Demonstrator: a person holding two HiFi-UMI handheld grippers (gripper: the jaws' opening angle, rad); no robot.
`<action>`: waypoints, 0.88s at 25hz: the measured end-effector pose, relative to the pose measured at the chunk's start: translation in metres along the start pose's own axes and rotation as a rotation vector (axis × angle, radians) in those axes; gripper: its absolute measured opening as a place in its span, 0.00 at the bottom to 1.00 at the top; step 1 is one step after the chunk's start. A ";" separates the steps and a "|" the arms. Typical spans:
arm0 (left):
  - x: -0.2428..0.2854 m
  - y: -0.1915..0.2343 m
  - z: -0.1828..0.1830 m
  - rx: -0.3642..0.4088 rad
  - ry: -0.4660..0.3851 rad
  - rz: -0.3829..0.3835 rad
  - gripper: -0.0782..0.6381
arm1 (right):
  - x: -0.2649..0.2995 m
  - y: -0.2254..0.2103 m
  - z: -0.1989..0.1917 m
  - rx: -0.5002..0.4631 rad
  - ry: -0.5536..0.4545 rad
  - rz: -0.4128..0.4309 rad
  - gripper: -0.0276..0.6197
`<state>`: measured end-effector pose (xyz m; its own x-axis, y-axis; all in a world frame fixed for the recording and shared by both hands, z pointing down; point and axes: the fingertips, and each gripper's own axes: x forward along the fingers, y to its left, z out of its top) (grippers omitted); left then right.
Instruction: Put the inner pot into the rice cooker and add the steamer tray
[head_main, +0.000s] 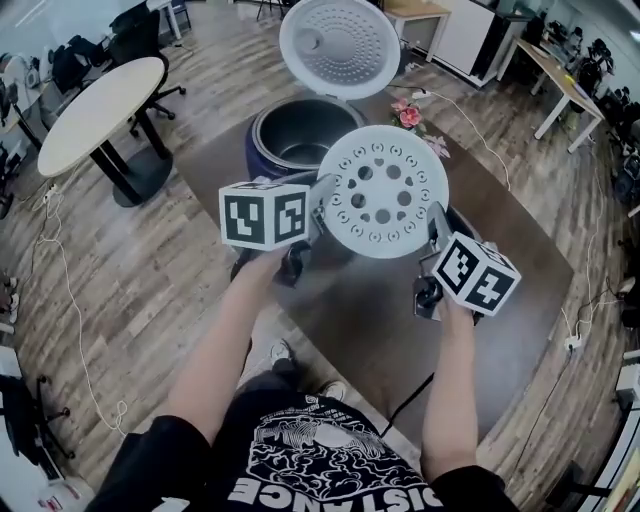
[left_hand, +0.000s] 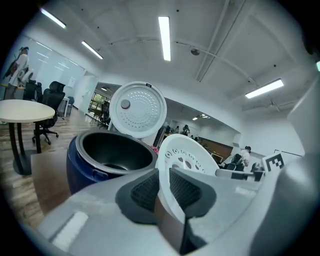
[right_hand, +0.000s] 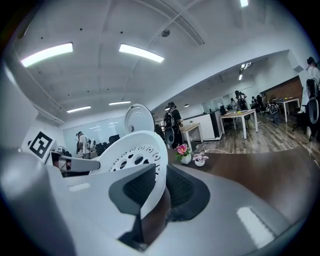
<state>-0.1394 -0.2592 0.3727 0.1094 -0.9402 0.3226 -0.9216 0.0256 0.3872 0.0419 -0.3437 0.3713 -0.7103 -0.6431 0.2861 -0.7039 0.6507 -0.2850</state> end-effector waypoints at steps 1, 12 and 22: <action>-0.003 0.006 0.007 0.001 -0.011 0.006 0.21 | 0.005 0.009 0.005 -0.002 -0.008 0.010 0.14; -0.024 0.073 0.082 0.006 -0.088 0.032 0.21 | 0.068 0.082 0.051 -0.028 -0.042 0.100 0.14; -0.025 0.133 0.113 0.008 -0.138 0.060 0.21 | 0.121 0.120 0.052 -0.028 -0.041 0.120 0.15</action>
<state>-0.3062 -0.2707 0.3188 0.0018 -0.9749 0.2226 -0.9281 0.0812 0.3633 -0.1291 -0.3646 0.3238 -0.7891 -0.5757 0.2142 -0.6142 0.7345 -0.2886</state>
